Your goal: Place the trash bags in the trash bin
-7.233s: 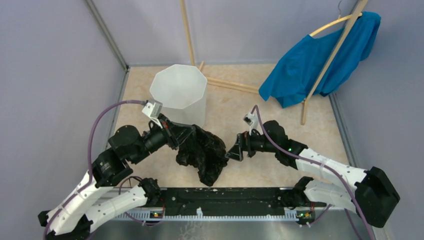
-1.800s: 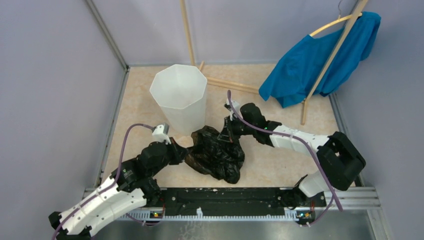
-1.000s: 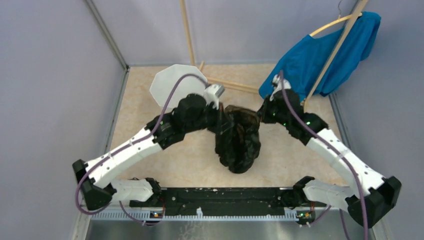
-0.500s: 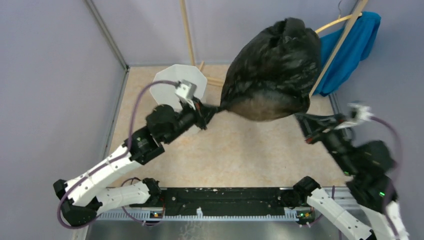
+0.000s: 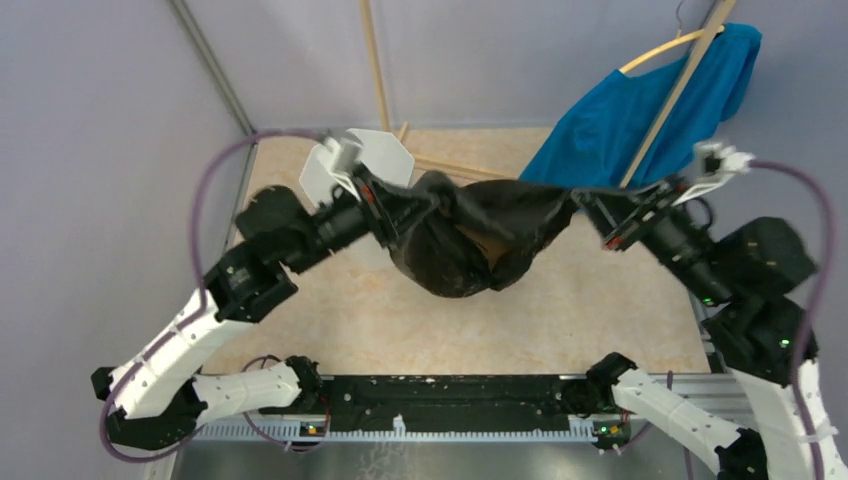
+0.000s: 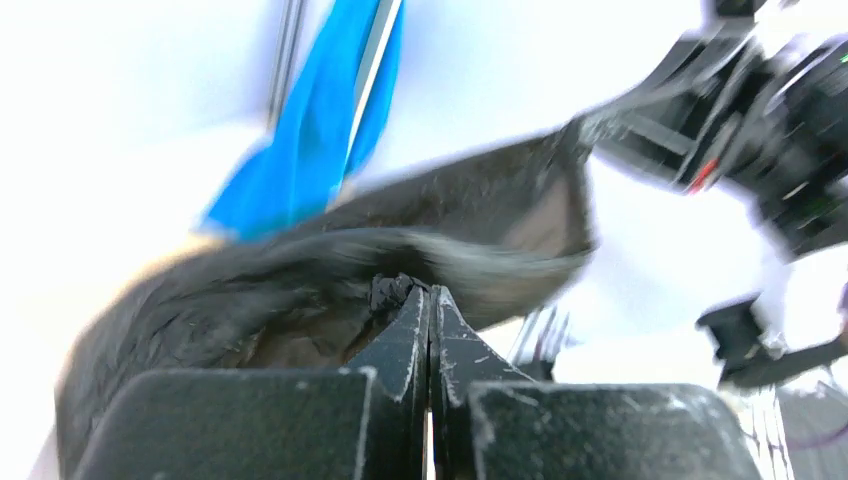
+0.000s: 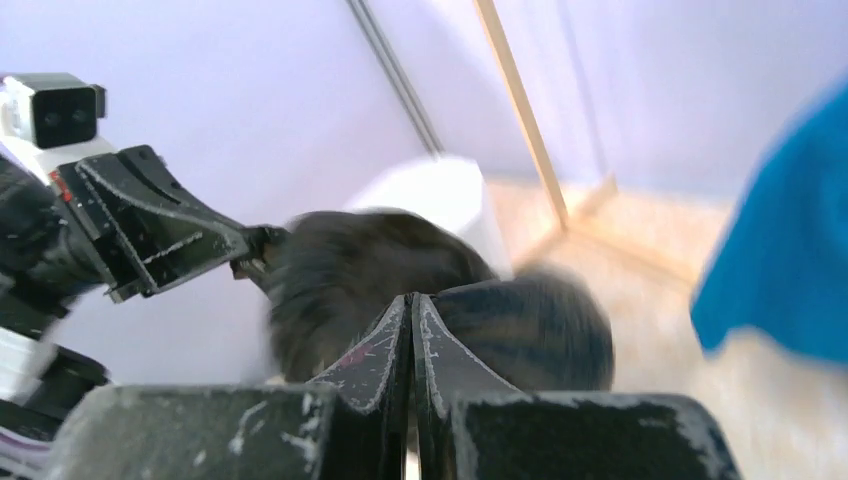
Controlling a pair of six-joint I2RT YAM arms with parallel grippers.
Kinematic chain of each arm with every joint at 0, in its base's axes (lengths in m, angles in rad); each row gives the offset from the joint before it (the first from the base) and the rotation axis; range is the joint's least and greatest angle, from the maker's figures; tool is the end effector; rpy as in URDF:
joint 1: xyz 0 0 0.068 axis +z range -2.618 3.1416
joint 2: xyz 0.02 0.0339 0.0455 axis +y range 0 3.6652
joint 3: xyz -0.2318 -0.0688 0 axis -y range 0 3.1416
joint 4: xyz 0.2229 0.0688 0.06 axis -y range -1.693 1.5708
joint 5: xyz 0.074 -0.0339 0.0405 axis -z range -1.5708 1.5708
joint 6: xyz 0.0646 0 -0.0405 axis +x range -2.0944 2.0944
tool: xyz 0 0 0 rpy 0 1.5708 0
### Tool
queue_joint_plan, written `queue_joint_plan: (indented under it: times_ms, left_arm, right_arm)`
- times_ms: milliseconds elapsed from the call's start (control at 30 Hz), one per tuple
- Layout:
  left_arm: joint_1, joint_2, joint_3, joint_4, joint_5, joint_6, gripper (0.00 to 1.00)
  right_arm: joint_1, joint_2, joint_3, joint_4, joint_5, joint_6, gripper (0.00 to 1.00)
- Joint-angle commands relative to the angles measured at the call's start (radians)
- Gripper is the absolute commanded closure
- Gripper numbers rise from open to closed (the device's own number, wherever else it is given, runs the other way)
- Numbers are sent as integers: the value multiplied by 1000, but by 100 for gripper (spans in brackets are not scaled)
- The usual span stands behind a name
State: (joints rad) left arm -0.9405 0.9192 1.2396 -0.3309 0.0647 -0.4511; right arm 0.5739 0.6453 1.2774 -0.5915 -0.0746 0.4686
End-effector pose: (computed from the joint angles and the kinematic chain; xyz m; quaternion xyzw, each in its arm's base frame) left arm 0.1207 -0.1725 0.4235 0.1942 0.6838 -0.4683 0.5249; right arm 0.0961 0.0678 0.4386 -0.0633 0.6898 0.3813 0.6122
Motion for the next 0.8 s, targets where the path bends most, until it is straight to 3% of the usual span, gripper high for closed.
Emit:
queue_joint_plan:
  times_ms: [0,67,133,267,367,500,600,767]
  left_arm:
    - [0,122,360,94,85,140,100]
    - [0,139,420,129,116,160,100]
    - [0,115,383,151,98,166,100]
    - [0,-27,37,185,-36,108,100]
    - [0,-97,-247,104,-105,-24,100]
    - [0,-214,-442,6,-121,-148,100]
    - [0,-300,-378,-5,-184,-105,100]
    - [0,-188,35,-59,-164,58,100]
  right_arm:
    - [0,96,304,116,-81,-102,100]
    - [1,86,340,122,-99,-116,100]
    - [0,46,299,108,-72,-125,100]
    - [0,-65,62,9,39,-102,100]
    - [1,-136,-147,-70,67,-27,100]
    - [1,-185,-286,-96,60,28,100]
    - [0,-126,-210,-76,82,-36,100]
    - [1,65,113,-64,29,-142,100]
